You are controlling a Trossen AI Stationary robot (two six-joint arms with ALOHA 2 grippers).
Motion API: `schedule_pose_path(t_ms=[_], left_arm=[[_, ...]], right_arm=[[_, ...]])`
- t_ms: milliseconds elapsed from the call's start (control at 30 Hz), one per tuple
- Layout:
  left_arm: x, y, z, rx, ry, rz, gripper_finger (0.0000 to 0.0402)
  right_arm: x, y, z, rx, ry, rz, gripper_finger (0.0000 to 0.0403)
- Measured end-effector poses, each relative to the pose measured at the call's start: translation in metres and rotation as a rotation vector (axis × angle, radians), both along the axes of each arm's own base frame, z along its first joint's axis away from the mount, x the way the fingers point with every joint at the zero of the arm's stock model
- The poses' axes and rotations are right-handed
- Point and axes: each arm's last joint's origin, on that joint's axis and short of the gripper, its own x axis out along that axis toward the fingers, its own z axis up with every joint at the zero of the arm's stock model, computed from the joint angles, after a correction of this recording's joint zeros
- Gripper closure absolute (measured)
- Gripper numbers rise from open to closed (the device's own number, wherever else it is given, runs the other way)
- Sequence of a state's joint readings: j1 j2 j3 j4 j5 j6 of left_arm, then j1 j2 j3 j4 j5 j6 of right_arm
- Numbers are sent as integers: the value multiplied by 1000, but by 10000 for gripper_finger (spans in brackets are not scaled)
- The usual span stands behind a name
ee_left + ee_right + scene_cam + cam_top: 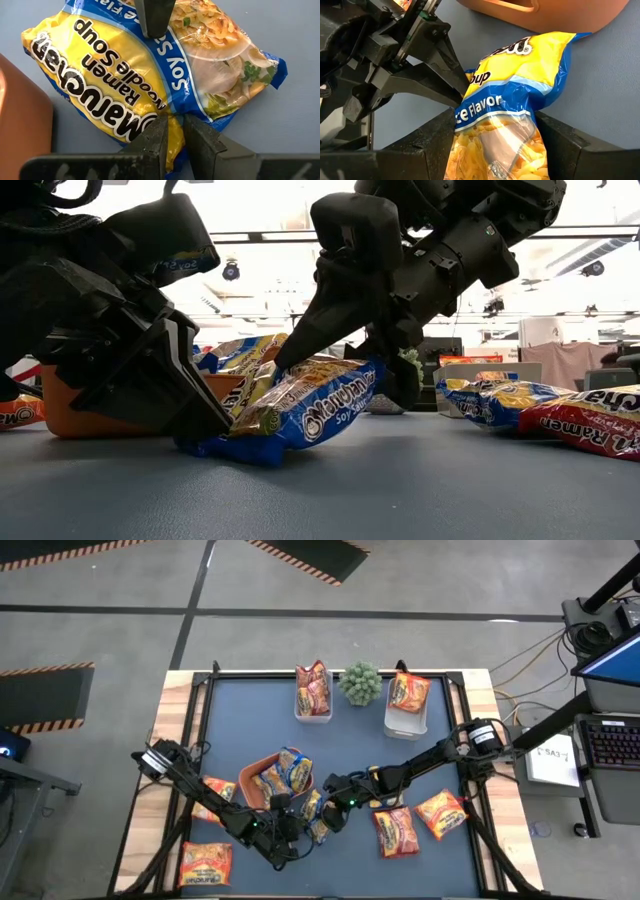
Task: Sort Maruchan noodles
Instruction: Put the blue noodle pack into the orange bin
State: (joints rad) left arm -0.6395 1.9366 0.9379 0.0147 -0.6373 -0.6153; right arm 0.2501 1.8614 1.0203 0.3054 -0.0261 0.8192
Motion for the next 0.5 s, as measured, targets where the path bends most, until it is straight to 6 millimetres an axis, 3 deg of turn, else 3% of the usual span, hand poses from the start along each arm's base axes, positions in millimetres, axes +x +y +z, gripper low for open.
schedule_pose_path(t_ms=[500], left_arm=[[0,0,0,0,-1,1,355]], right_arm=[[-1,0,-1,-28,8,18,170]])
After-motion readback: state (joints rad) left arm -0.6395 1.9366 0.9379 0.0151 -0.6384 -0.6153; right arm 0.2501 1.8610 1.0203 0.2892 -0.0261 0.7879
